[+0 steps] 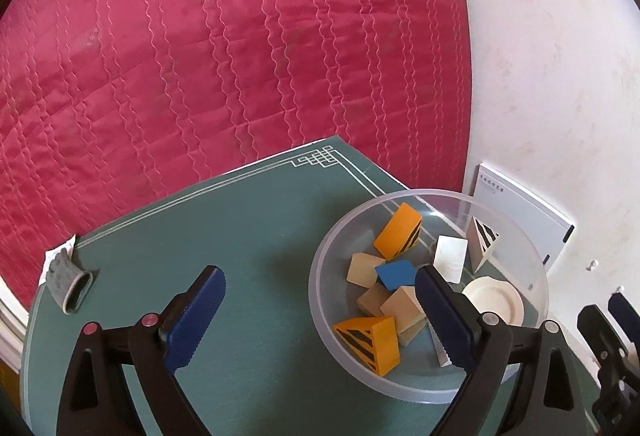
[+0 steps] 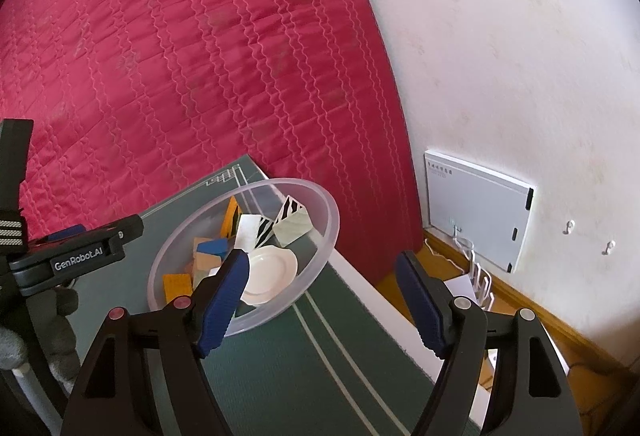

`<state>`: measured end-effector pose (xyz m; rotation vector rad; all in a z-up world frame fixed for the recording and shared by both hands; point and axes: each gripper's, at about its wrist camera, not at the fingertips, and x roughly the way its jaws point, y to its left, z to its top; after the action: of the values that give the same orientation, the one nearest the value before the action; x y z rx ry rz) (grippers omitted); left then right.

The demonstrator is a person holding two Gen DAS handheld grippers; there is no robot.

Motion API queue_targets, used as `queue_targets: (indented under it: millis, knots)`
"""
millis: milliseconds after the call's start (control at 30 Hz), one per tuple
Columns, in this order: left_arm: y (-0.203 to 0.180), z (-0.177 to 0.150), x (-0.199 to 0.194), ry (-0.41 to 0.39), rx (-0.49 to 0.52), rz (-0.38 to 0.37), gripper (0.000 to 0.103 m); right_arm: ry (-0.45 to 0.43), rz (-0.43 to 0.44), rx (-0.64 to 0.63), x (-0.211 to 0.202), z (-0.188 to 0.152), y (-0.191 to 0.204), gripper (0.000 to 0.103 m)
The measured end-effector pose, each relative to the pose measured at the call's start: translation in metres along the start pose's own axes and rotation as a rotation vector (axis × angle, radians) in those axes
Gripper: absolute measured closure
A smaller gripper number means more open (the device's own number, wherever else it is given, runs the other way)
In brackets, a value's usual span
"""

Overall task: Organize rigid objects
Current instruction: 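Withdraw both open grippers up and away from the bowl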

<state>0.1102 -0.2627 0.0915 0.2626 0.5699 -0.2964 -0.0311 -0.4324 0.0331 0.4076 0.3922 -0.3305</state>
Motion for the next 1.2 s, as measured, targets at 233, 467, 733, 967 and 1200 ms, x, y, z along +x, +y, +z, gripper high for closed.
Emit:
queue_targets:
  millis: [233,467,733,967,1200]
  knots:
    - [-0.002,-0.003,-0.009,-0.023,0.028,0.022,0.005,-0.016,0.003,-0.004,-0.002,-0.001,0.001,0.023]
    - [-0.008,-0.012,-0.021,-0.051,0.065,0.051,0.001,-0.064,0.01,-0.005,-0.01,0.0,0.001,0.007]
    - [-0.016,-0.025,-0.028,-0.048,0.106,0.079,0.001,-0.068,0.0,-0.039,-0.01,0.0,0.007,0.0]
    - [-0.017,-0.034,-0.03,-0.031,0.116,0.079,0.001,-0.002,-0.004,-0.083,0.0,-0.005,0.014,0.0]
    - [-0.015,-0.04,-0.03,-0.024,0.114,0.09,0.001,0.005,-0.014,-0.108,0.001,-0.007,0.018,0.0]
